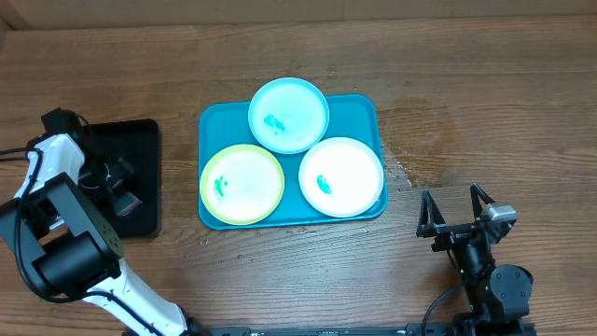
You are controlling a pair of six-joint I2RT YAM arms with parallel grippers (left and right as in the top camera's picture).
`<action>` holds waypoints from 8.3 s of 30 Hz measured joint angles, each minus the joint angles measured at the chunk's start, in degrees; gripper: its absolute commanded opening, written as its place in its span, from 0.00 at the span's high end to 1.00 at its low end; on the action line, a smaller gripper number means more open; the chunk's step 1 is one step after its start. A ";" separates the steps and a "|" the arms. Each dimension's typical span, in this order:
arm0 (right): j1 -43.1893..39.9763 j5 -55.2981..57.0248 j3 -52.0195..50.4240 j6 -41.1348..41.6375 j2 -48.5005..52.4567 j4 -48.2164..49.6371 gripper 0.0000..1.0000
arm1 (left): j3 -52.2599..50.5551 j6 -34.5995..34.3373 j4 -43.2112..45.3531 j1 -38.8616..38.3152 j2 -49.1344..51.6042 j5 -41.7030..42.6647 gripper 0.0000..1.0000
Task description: Clean dirty plates on tray and stack at the side
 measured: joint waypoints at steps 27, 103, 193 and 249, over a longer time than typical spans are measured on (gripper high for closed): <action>0.00 -0.02 0.00 0.02 0.00 0.02 0.00 | 0.04 -0.09 1.11 0.15 0.13 3.43 0.00; 0.00 0.00 0.00 0.00 -0.04 0.02 0.00 | 30.21 3.39 -35.08 -6.75 -3.32 11.26 0.96; 29.22 -18.99 88.59 11.13 94.79 -49.40 0.00 | 27.89 7.15 -25.94 -28.28 -11.58 16.44 0.00; 36.96 -3.69 90.55 15.47 124.54 -36.87 0.96 | -0.07 14.58 -14.14 -31.08 -11.58 27.82 0.40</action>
